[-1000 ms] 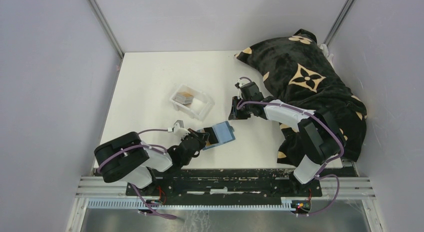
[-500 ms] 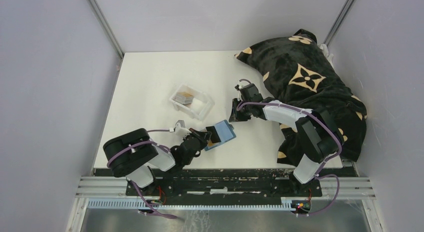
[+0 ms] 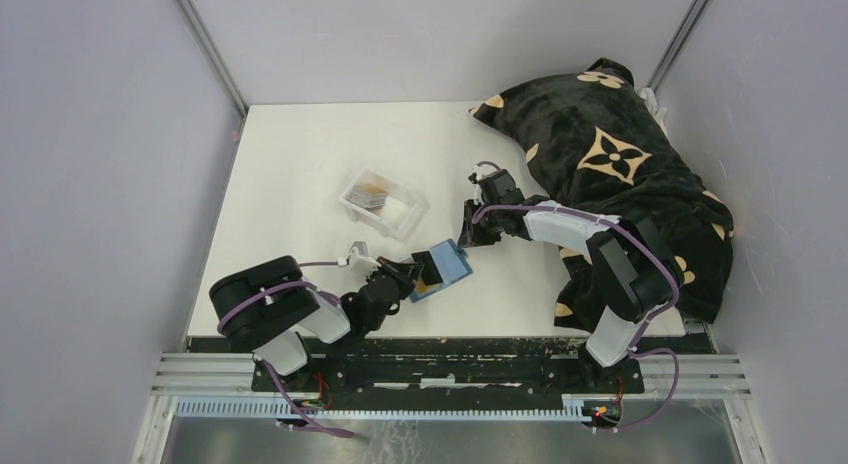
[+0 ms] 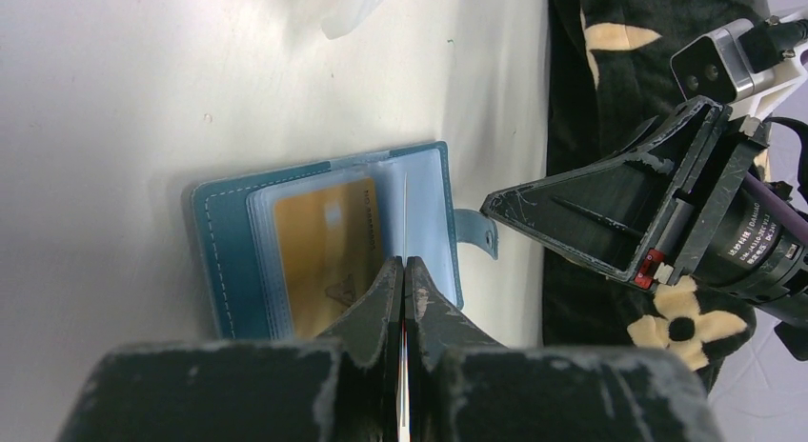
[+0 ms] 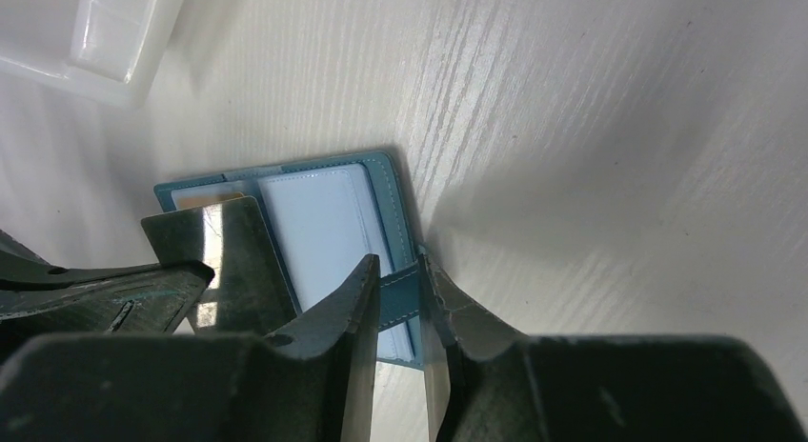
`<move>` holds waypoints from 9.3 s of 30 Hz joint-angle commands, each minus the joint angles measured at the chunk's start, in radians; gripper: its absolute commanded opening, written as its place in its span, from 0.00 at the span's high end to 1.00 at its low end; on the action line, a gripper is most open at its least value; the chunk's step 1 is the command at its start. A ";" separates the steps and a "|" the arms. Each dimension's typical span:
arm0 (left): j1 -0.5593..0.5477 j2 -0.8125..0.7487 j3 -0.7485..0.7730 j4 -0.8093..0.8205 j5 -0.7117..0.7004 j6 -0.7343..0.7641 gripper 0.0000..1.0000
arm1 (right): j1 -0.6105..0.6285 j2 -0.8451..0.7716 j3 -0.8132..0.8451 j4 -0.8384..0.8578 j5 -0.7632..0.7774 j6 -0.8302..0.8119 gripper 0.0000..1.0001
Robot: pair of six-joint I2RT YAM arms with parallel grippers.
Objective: Put the credit cards into the card holder
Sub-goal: Insert the credit card into the card holder.
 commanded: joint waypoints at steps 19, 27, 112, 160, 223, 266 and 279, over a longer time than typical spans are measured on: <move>-0.008 0.025 -0.001 0.009 -0.006 -0.112 0.97 | -0.003 0.005 0.007 0.036 -0.011 0.003 0.73; -0.006 0.100 -0.010 0.135 0.013 -0.149 0.97 | -0.003 0.005 0.003 0.036 -0.010 0.002 0.73; -0.012 0.170 -0.003 0.247 -0.021 0.050 0.97 | -0.003 0.046 -0.010 0.054 -0.028 0.011 0.73; -0.033 0.346 -0.030 0.355 0.081 -0.031 0.97 | 0.002 0.068 -0.019 0.057 -0.023 0.018 0.73; -0.042 0.183 0.118 -0.209 0.049 0.003 0.52 | 0.009 0.124 -0.017 0.096 -0.062 0.031 0.74; -0.047 -0.183 0.173 -0.576 -0.063 0.218 0.97 | 0.011 0.114 -0.021 0.096 -0.056 0.023 0.74; -0.056 -0.066 0.300 -0.647 0.007 0.371 0.97 | 0.012 0.112 -0.021 0.098 -0.059 0.023 0.74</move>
